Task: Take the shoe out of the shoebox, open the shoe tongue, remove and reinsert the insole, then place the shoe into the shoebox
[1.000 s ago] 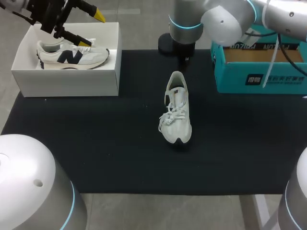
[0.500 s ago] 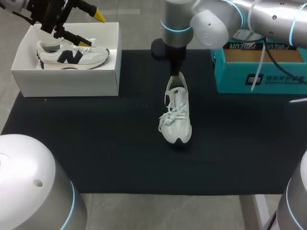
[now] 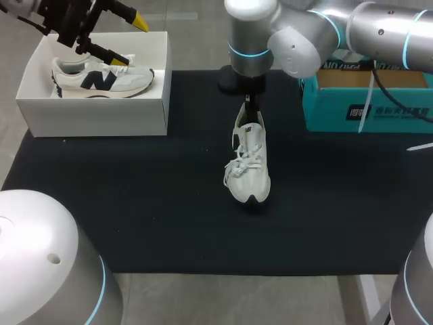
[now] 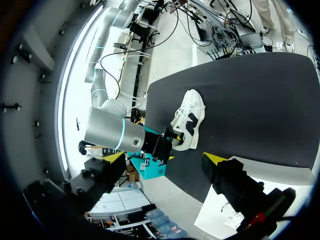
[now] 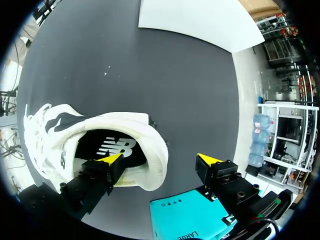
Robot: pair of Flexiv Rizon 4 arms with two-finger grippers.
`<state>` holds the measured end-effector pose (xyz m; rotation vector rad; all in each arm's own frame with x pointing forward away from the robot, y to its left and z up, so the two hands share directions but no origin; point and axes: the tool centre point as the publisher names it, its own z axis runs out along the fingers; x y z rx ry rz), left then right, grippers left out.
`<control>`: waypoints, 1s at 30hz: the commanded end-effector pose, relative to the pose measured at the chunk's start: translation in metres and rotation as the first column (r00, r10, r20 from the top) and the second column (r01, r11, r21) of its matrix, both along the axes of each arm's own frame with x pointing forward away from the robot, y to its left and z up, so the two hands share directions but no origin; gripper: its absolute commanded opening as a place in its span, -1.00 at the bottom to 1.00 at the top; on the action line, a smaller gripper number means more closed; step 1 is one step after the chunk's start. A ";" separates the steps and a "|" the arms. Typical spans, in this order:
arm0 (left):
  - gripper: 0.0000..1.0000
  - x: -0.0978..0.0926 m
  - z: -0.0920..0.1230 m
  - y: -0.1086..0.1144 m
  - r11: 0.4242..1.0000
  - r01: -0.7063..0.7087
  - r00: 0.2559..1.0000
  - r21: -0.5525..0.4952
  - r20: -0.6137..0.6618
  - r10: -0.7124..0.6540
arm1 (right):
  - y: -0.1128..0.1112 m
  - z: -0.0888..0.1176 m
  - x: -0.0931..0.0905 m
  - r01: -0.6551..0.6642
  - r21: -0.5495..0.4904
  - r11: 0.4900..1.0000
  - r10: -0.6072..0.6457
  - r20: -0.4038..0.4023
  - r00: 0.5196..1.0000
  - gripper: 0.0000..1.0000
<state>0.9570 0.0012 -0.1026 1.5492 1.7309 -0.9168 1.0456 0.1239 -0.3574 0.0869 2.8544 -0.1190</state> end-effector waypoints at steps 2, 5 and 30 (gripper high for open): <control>1.00 0.001 0.000 0.000 1.000 0.001 1.000 0.004 -0.001 -0.001 | 0.002 -0.016 0.011 0.004 0.000 1.000 -0.004 -0.004 1.000 0.75; 1.00 0.001 0.000 0.000 1.000 0.001 1.000 0.004 -0.001 -0.001 | 0.002 -0.021 0.013 0.001 0.003 1.000 -0.001 -0.015 1.000 0.72; 1.00 0.001 0.000 0.000 1.000 0.001 1.000 0.004 -0.001 -0.001 | -0.001 -0.024 -0.003 0.042 -0.007 0.999 -0.042 -0.066 0.997 -1.00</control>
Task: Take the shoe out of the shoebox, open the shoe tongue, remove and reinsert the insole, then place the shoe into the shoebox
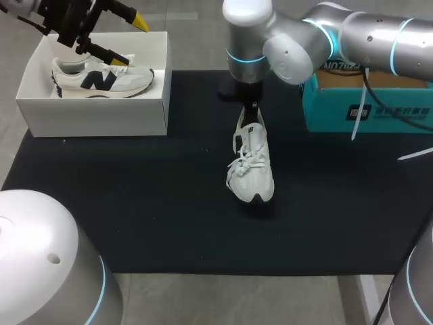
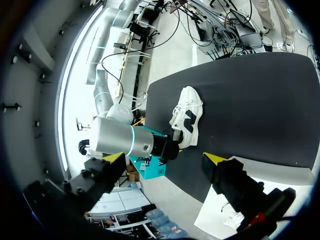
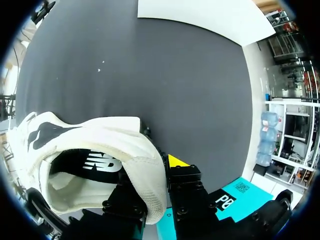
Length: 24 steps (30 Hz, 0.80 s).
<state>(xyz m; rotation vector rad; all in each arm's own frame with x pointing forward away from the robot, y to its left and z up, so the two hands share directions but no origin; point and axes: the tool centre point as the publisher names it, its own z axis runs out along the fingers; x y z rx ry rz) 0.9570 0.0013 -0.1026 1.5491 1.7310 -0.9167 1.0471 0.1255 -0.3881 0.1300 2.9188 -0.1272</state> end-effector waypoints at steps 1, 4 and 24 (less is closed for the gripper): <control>1.00 0.001 0.000 0.000 1.000 0.001 1.000 0.004 -0.001 -0.001 | -0.004 0.010 -0.005 0.017 -0.011 1.000 -0.017 0.000 1.000 -1.00; 1.00 0.001 0.000 0.000 1.000 0.001 1.000 0.004 -0.001 -0.001 | -0.009 0.024 -0.008 0.030 -0.021 0.999 -0.030 0.011 0.999 -1.00; 1.00 0.001 0.000 0.000 1.000 0.001 1.000 0.004 -0.001 -0.001 | -0.031 0.177 -0.005 -0.071 -0.017 0.997 0.072 0.064 0.995 -1.00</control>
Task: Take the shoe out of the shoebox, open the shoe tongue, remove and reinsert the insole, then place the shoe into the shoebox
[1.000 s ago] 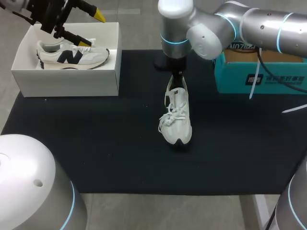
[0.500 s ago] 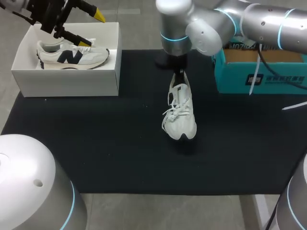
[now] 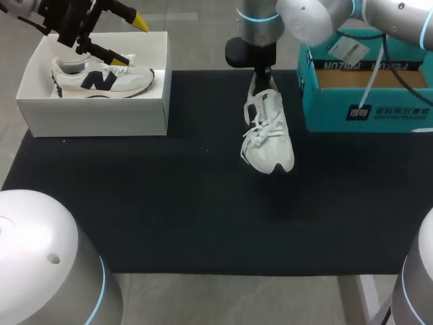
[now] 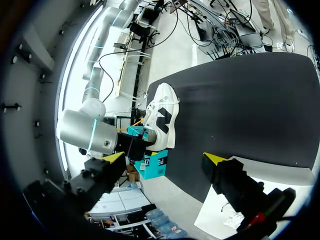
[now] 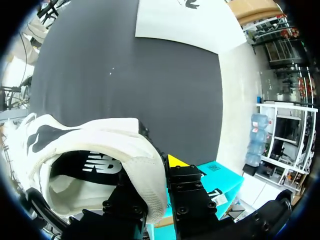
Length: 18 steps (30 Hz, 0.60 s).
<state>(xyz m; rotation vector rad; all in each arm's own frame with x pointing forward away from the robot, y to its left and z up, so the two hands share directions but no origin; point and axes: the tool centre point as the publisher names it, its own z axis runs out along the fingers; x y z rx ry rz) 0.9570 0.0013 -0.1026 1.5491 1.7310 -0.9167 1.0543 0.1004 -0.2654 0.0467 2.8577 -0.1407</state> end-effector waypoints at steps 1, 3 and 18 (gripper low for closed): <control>1.00 0.001 0.000 0.000 1.000 0.002 1.000 0.004 -0.001 -0.002 | -0.006 0.062 -0.011 -0.025 0.003 1.000 0.025 0.009 1.000 -1.00; 1.00 0.001 0.000 0.000 1.000 0.002 1.000 0.004 -0.001 -0.002 | -0.005 0.078 -0.011 -0.042 0.009 0.999 0.041 0.021 0.999 -1.00; 1.00 0.001 0.000 0.000 1.000 0.002 1.000 0.004 -0.001 -0.002 | -0.002 0.157 -0.012 -0.089 -0.017 0.996 0.089 0.003 0.996 -1.00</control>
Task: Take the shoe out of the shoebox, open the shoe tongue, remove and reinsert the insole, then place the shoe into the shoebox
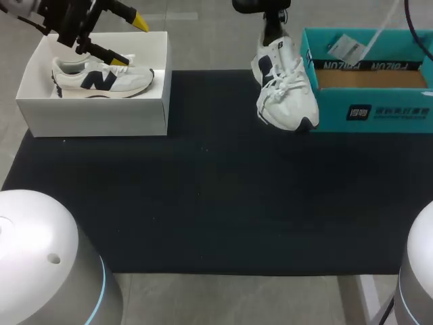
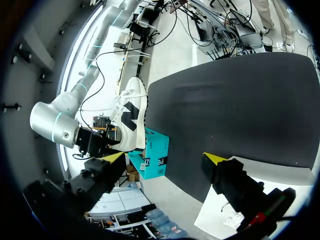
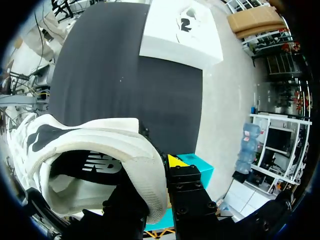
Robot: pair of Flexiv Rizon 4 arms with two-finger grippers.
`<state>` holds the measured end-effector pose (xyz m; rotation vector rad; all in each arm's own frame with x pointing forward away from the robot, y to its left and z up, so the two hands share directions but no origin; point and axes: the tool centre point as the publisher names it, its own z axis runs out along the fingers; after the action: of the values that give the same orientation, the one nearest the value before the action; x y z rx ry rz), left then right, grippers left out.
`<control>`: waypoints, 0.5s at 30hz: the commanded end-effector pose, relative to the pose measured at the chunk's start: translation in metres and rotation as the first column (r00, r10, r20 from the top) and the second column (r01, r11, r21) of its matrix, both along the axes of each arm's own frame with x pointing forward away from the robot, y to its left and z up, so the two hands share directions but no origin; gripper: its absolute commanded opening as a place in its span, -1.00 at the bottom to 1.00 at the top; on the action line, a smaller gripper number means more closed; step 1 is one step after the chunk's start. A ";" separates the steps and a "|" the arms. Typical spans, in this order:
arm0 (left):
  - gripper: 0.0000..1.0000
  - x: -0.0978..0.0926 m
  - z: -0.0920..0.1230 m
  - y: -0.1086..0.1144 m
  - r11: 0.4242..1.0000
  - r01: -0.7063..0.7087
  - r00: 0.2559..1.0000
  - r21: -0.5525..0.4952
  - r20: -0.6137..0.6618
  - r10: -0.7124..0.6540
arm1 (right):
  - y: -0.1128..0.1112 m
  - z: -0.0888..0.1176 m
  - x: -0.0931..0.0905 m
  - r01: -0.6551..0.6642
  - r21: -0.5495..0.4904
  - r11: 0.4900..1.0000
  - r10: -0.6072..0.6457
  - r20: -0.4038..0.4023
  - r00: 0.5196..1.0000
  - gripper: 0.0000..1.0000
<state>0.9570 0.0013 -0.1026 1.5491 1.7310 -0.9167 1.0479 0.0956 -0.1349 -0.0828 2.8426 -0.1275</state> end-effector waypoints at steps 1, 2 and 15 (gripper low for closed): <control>1.00 0.001 0.000 0.000 1.000 0.001 1.000 0.004 -0.001 -0.001 | 0.003 0.028 -0.006 0.004 -0.018 1.000 -0.004 0.004 1.000 -1.00; 1.00 0.001 0.000 0.000 1.000 0.001 1.000 0.004 -0.001 -0.001 | 0.004 0.029 -0.005 0.014 -0.025 1.000 -0.013 0.025 1.000 -1.00; 1.00 0.001 0.000 0.000 1.000 0.001 1.000 0.004 -0.001 -0.001 | 0.004 0.031 -0.005 0.025 -0.024 0.999 -0.024 0.050 0.998 -1.00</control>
<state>0.9570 0.0013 -0.1026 1.5491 1.7310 -0.9167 1.0446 0.1019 -0.1047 -0.0477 2.7965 -0.1704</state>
